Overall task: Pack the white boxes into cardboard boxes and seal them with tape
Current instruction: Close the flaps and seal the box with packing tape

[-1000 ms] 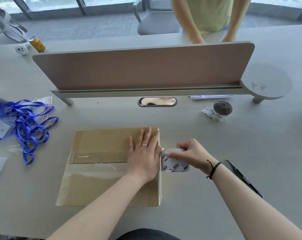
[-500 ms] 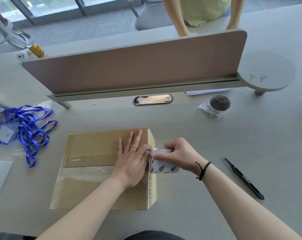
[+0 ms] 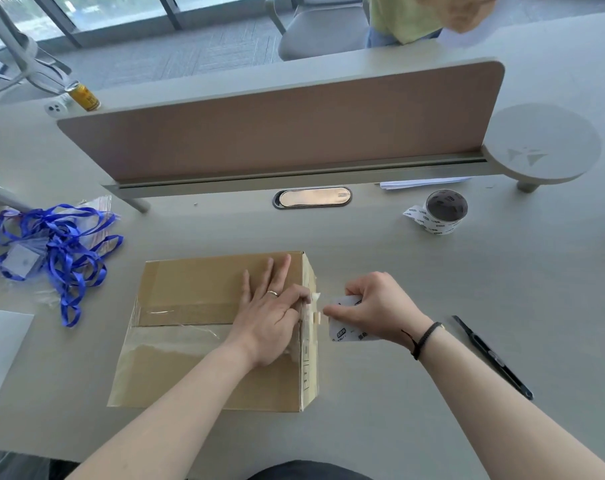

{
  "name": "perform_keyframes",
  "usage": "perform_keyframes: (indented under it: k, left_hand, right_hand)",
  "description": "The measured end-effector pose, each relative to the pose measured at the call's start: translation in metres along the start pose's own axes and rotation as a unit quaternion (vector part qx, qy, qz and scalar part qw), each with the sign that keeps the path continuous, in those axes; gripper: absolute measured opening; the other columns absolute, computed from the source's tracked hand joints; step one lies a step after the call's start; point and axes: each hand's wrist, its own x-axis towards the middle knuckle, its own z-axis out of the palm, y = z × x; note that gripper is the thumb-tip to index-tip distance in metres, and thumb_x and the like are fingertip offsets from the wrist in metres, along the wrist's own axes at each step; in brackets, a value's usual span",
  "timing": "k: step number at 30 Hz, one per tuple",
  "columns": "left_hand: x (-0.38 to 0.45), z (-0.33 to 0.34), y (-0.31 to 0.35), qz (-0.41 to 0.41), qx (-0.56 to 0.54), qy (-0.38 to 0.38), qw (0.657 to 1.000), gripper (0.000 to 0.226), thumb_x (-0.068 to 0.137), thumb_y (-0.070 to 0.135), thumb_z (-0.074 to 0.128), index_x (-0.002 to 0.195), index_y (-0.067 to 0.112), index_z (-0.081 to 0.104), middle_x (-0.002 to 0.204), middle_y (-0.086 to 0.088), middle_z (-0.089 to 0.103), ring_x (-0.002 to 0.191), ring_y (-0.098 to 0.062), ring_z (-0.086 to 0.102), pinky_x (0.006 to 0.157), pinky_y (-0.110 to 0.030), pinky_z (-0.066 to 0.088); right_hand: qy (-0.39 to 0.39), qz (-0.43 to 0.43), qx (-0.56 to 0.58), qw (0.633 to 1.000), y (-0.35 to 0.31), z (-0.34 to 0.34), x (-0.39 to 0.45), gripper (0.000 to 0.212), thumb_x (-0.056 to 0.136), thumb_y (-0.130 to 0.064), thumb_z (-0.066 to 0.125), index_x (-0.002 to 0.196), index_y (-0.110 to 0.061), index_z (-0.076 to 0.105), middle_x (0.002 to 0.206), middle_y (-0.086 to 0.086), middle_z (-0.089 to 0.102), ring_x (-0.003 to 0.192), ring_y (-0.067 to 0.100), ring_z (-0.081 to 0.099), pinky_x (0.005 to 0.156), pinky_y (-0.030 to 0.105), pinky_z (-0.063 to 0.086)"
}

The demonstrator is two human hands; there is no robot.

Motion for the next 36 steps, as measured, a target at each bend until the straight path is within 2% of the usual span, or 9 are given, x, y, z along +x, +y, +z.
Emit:
perform_keyframes:
  k: [2, 6, 8, 12, 16, 22, 27, 32, 36]
  left_hand:
    - [0.002, -0.001, -0.001, 0.003, -0.012, -0.006, 1.0, 0.026, 0.096, 0.03, 0.032, 0.11, 0.047, 0.046, 0.166, 0.014, -0.017, 0.15, -0.01, -0.028, 0.117, -0.048, -0.026]
    - [0.008, -0.013, 0.001, -0.003, -0.068, -0.053, 0.996, 0.045, 0.092, 0.014, 0.047, 0.097, 0.058, 0.052, 0.163, 0.022, -0.019, 0.148, -0.008, -0.031, 0.113, -0.047, -0.031]
    - [0.012, -0.018, 0.002, -0.009, -0.08, -0.067, 0.995, 0.043, 0.088, 0.012, 0.05, 0.094, 0.054, 0.056, 0.163, 0.024, -0.018, 0.148, -0.008, -0.032, 0.113, -0.048, -0.032]
    - [0.019, -0.025, 0.002, -0.023, -0.1, -0.077, 0.992, 0.027, 0.078, 0.015, 0.051, 0.088, 0.04, 0.057, 0.166, 0.023, -0.01, 0.149, -0.009, -0.03, 0.114, -0.052, -0.028]
    - [0.023, -0.029, 0.005, -0.029, -0.077, -0.084, 0.993, 0.02, 0.08, 0.016, 0.05, 0.087, 0.034, 0.056, 0.166, 0.021, -0.01, 0.149, -0.012, -0.03, 0.114, -0.055, -0.027]
    - [0.022, -0.035, 0.006, 0.003, -0.037, -0.121, 0.992, 0.036, 0.084, 0.028, 0.05, 0.098, 0.059, 0.061, 0.165, 0.017, -0.022, 0.146, -0.017, -0.038, 0.112, -0.057, -0.03]
    - [0.023, -0.038, 0.01, -0.009, -0.017, -0.14, 0.99, 0.028, 0.082, 0.019, 0.054, 0.09, 0.046, 0.06, 0.164, 0.016, -0.024, 0.145, -0.019, -0.039, 0.112, -0.061, -0.026]
    - [0.024, -0.035, 0.015, -0.014, 0.006, -0.136, 0.991, 0.011, 0.088, 0.032, 0.056, 0.082, 0.041, 0.057, 0.164, 0.015, -0.026, 0.146, -0.02, -0.039, 0.112, -0.064, -0.024]
    - [0.02, -0.025, 0.011, 0.006, 0.032, -0.098, 0.995, 0.007, 0.089, 0.039, 0.055, 0.086, 0.034, 0.052, 0.164, 0.012, -0.027, 0.147, -0.02, -0.037, 0.114, -0.062, -0.023]
  right_hand:
    - [0.005, 0.018, 0.022, 1.0, 0.007, 0.002, -0.001, 0.064, 0.073, -0.04, 0.082, 0.053, -0.018, 0.025, 0.048, -0.008, 0.024, 0.052, 0.015, 0.023, 0.05, 0.028, 0.021]
    - [-0.009, 0.024, 0.057, 0.998, 0.008, 0.002, 0.001, 0.061, 0.071, -0.038, 0.084, 0.055, -0.019, 0.029, 0.055, -0.004, 0.025, 0.055, 0.017, 0.024, 0.052, 0.028, 0.021]
    - [-0.011, 0.024, 0.068, 0.997, 0.008, 0.0, 0.0, 0.059, 0.071, -0.037, 0.085, 0.056, -0.018, 0.031, 0.057, -0.001, 0.026, 0.056, 0.018, 0.025, 0.052, 0.028, 0.022]
    - [-0.007, 0.011, 0.076, 0.997, 0.003, 0.0, -0.002, 0.058, 0.071, -0.037, 0.085, 0.055, -0.018, 0.033, 0.057, 0.0, 0.027, 0.054, 0.019, 0.028, 0.049, 0.028, 0.026]
    - [-0.003, -0.011, 0.055, 0.998, -0.002, -0.005, -0.001, 0.067, 0.072, -0.038, 0.086, 0.054, -0.02, 0.025, 0.05, -0.008, 0.023, 0.05, 0.015, 0.025, 0.046, 0.025, 0.024]
    - [-0.012, 0.027, 0.065, 0.997, 0.012, -0.001, 0.001, 0.066, 0.07, -0.039, 0.085, 0.056, -0.022, 0.024, 0.056, -0.008, 0.02, 0.056, 0.017, 0.021, 0.053, 0.03, 0.018]
    - [-0.02, 0.035, 0.077, 0.996, 0.016, 0.0, 0.001, 0.067, 0.071, -0.038, 0.086, 0.057, -0.022, 0.022, 0.059, -0.005, 0.019, 0.058, 0.017, 0.021, 0.052, 0.031, 0.015]
    - [-0.028, 0.041, 0.086, 0.995, 0.022, 0.003, 0.003, 0.068, 0.07, -0.04, 0.087, 0.058, -0.023, 0.022, 0.063, -0.002, 0.02, 0.06, 0.017, 0.021, 0.054, 0.032, 0.015]
    - [-0.034, 0.052, 0.099, 0.993, 0.029, 0.008, 0.004, 0.068, 0.07, -0.041, 0.086, 0.058, -0.023, 0.022, 0.062, -0.002, 0.021, 0.06, 0.018, 0.022, 0.053, 0.032, 0.015]
